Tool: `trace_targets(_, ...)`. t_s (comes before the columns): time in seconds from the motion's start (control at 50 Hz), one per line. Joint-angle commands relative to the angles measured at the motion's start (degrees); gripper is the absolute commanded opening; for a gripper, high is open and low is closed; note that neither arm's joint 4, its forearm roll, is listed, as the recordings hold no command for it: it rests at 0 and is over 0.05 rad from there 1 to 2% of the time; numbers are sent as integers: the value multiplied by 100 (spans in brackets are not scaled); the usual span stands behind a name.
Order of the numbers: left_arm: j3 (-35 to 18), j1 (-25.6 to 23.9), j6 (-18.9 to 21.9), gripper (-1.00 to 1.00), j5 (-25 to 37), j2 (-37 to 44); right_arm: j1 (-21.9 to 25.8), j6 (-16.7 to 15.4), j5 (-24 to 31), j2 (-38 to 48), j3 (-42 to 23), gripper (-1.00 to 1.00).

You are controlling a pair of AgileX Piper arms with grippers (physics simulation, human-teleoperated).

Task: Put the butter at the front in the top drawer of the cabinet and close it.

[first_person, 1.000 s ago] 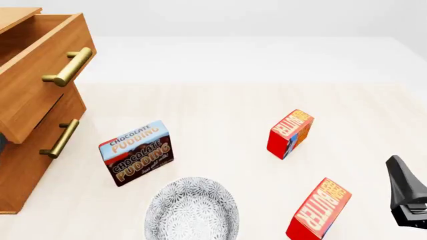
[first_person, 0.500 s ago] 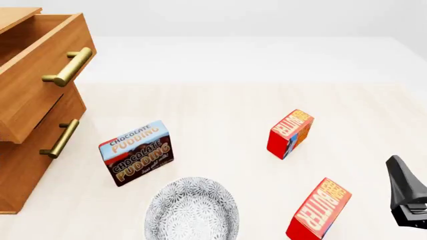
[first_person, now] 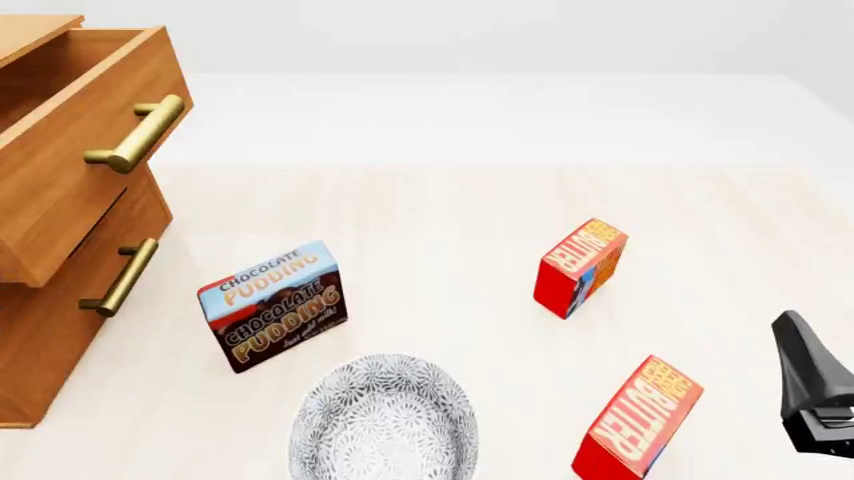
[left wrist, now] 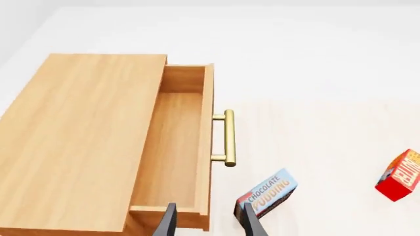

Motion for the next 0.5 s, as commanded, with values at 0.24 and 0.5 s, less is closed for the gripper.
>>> trace_targets(0.24, -1673, -261, -198, 100, 1073, 1767, -1, 0, 9, -14, 5, 100)
trace_targets(0.5, -1983, -136, -243, 100, 1555, 2343, 1, 0, 9, -14, 5, 100)
